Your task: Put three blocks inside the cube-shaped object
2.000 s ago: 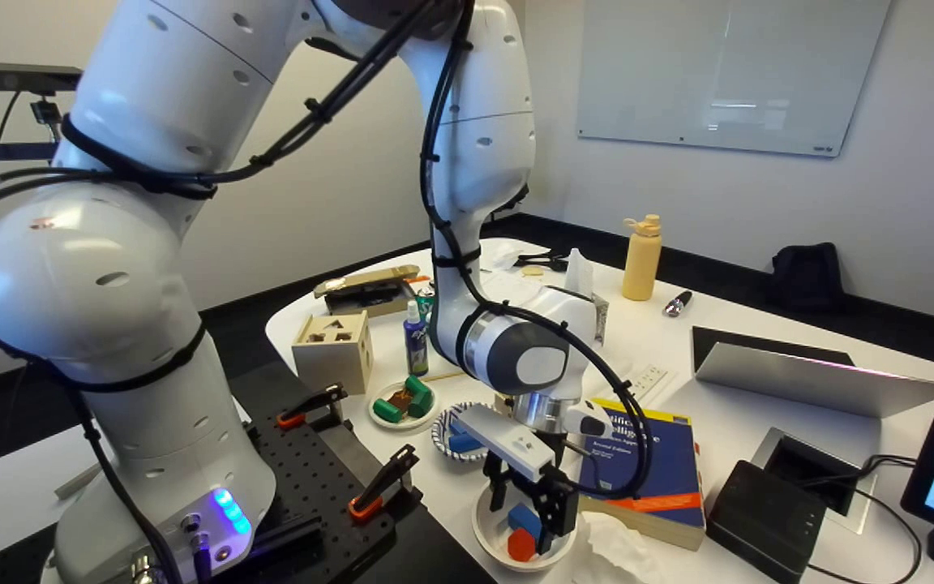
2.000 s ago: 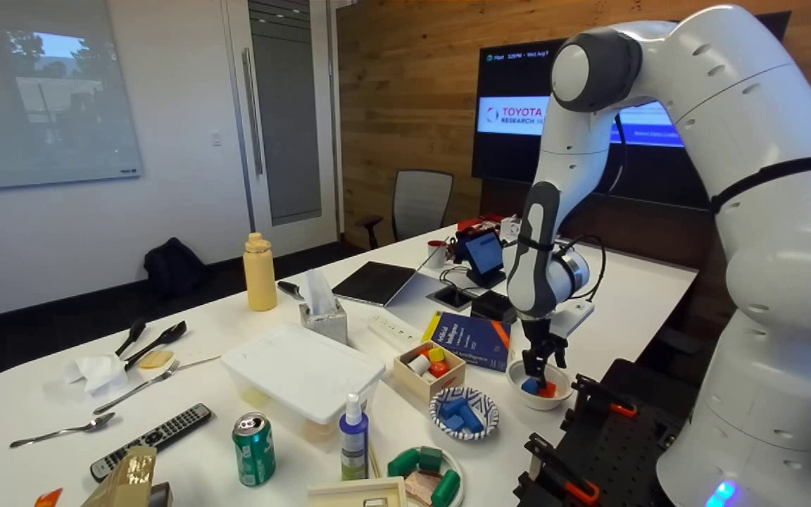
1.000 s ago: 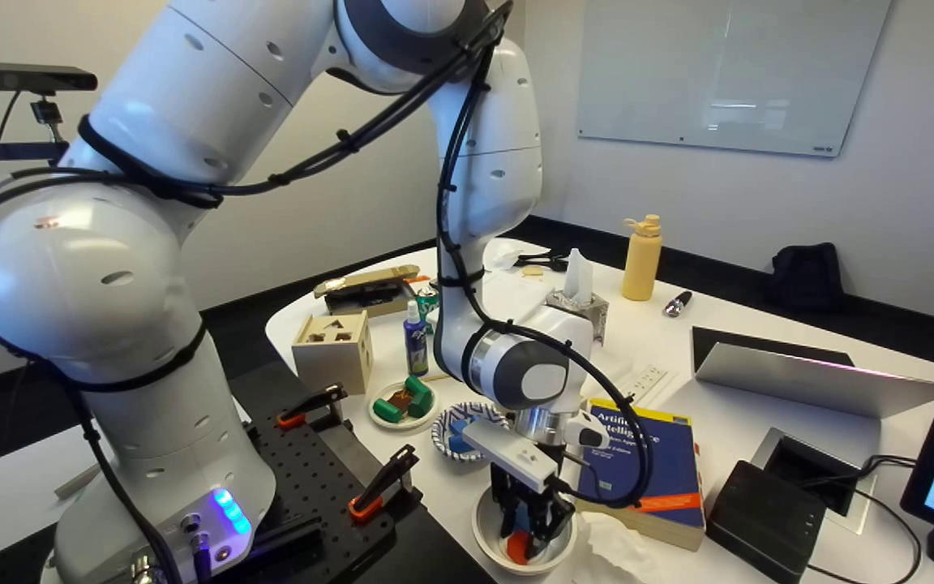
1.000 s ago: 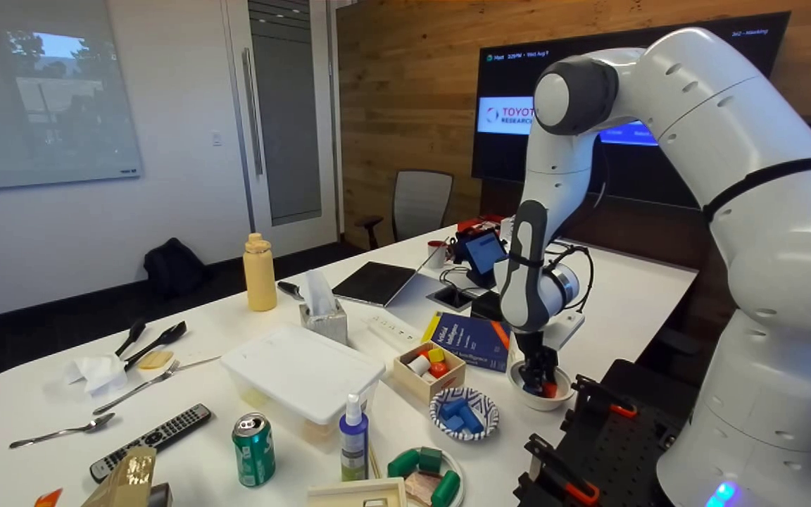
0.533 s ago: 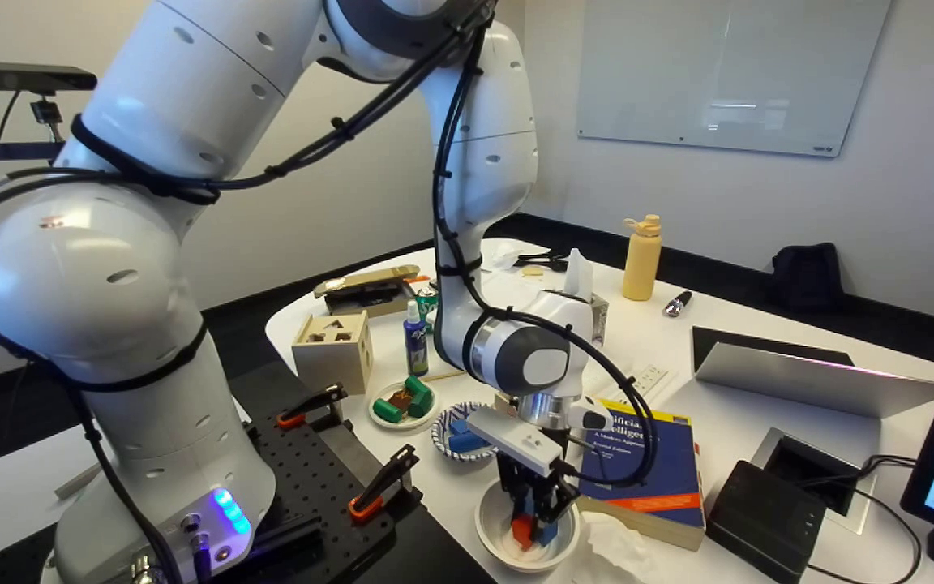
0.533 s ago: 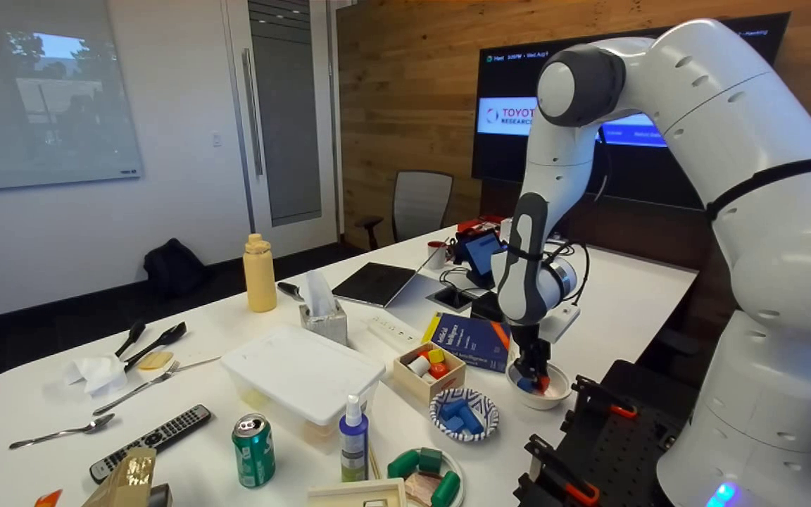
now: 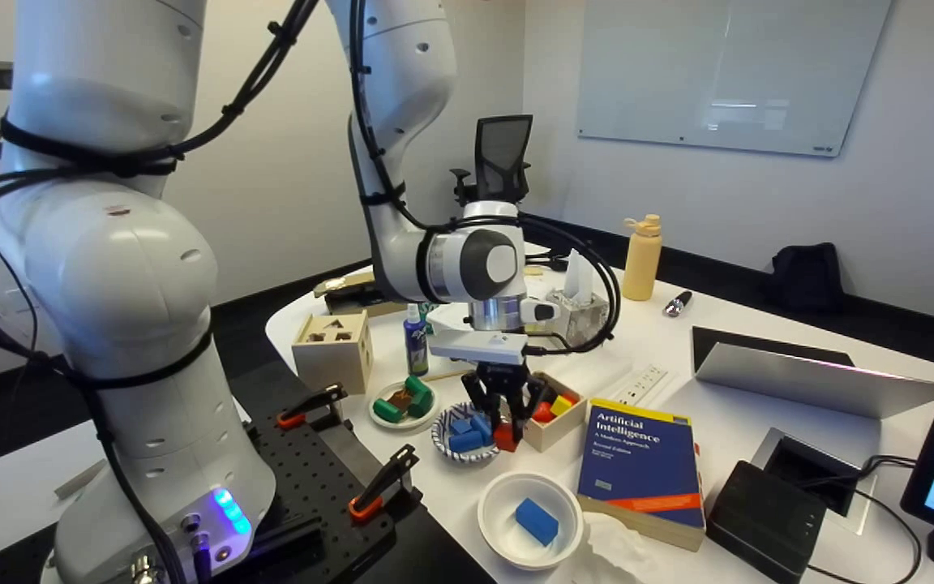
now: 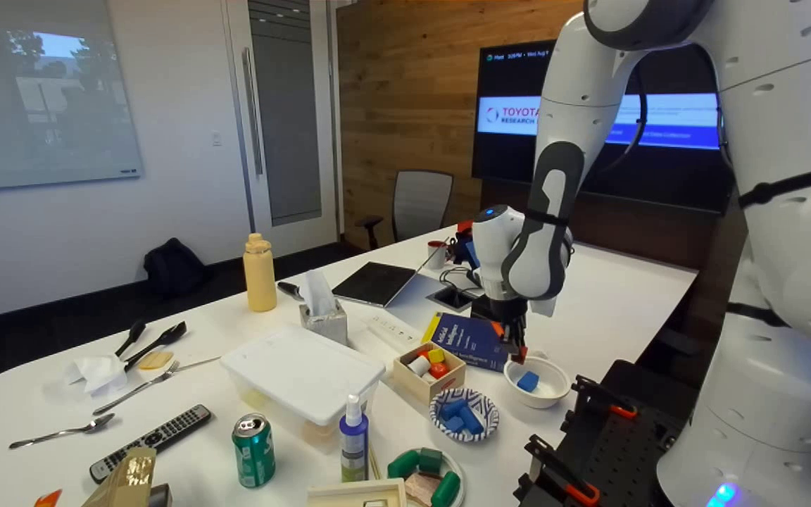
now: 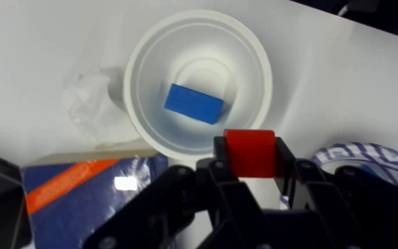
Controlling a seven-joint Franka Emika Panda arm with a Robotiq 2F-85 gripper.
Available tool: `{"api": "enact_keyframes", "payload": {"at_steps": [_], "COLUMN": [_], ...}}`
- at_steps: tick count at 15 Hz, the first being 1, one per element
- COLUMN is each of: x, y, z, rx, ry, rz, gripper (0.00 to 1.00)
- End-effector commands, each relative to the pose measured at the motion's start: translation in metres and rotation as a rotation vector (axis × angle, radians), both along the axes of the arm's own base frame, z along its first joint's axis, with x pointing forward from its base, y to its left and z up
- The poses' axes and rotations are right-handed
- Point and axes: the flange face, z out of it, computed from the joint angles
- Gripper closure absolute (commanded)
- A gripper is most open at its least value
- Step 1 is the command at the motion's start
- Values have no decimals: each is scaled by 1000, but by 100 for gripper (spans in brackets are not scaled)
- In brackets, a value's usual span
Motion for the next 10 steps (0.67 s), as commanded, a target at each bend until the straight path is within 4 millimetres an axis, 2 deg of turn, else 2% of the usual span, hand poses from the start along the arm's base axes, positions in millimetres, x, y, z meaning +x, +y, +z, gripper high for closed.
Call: {"api": "enact_keyframes", "payload": {"at_steps": [1, 6, 10], "x": [-8, -19, -48], "y": [88, 243, 358], "z": [27, 29, 55], "rx": [36, 113, 133], "ry": [-21, -21, -36], "rz": [211, 490, 592], "gripper": [92, 92, 92]}}
